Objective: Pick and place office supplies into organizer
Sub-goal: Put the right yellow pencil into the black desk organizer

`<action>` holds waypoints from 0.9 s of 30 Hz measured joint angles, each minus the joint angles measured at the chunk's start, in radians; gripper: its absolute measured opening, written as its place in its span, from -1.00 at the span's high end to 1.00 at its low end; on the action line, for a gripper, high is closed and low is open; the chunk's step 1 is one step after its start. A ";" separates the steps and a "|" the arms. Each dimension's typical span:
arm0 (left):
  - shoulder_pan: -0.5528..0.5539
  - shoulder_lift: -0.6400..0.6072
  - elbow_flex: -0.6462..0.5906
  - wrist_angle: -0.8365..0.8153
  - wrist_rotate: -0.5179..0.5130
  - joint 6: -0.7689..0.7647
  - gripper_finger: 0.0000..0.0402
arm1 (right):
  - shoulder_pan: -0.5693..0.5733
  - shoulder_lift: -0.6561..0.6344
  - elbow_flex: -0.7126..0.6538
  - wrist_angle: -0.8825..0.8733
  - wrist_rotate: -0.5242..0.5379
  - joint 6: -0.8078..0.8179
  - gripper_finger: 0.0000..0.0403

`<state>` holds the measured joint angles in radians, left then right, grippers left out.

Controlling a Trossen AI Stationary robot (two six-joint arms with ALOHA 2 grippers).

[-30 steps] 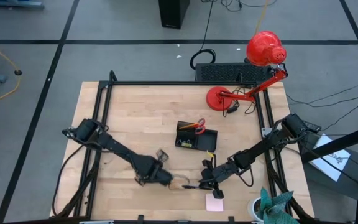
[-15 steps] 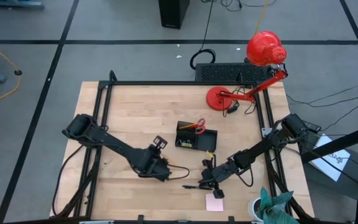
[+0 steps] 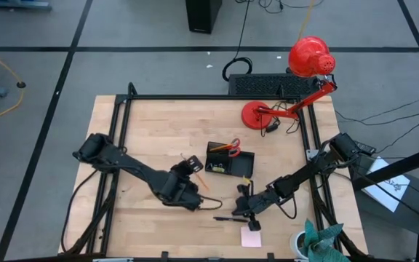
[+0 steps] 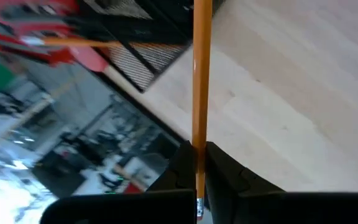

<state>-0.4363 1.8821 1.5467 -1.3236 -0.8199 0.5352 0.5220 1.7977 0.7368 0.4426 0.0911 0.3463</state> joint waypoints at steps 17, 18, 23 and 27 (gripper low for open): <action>-0.236 0.057 0.002 0.106 -0.236 0.245 0.97 | -0.131 -0.070 0.000 0.332 -0.126 -0.060 0.77; -0.245 0.072 0.002 0.106 -0.256 0.257 0.97 | -0.144 -0.078 0.000 0.362 -0.161 -0.050 0.73; -0.276 0.134 0.002 0.114 -0.420 0.331 0.94 | -0.227 -0.090 0.000 0.510 -0.323 0.094 0.53; -0.270 0.159 0.001 0.123 -0.490 0.361 0.97 | -0.290 -0.090 0.000 0.546 -0.409 0.212 0.38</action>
<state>-0.7068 2.0408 1.5475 -1.2002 -1.3097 0.8958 0.2318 1.7077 0.7372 0.9883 -0.3174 0.5581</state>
